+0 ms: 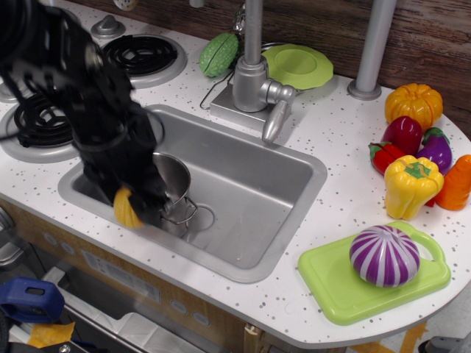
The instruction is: Put corn in pot which is in sink
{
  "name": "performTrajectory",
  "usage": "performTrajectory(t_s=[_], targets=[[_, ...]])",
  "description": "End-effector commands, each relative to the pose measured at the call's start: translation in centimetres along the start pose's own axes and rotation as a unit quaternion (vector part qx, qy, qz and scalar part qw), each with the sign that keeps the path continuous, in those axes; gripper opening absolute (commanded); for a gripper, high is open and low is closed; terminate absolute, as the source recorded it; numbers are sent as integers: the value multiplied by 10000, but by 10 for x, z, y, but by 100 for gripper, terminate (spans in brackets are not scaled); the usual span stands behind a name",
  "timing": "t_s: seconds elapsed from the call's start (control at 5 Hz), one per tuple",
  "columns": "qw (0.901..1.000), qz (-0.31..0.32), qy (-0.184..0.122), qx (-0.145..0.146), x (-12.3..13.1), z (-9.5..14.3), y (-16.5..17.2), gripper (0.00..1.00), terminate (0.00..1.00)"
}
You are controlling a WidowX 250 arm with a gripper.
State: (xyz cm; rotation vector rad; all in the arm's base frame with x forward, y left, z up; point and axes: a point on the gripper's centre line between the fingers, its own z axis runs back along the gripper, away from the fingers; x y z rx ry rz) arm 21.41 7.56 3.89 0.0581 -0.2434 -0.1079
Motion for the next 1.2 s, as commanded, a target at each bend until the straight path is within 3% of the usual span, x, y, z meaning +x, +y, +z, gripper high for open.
performTrajectory(t_s=[0.0, 0.2, 0.4, 0.8, 1.0], targets=[[9986, -439, -277, 47, 25, 3, 35, 0, 0], [9959, -767, -473, 27, 31, -14, 47, 0, 0], [9925, -1039, -640, -80, 40, -27, 58, 100, 0], [9914, -1083, -723, -104, 42, -26, 61, 100, 0], [9914, -1083, -723, -104, 42, -26, 61, 100, 100]])
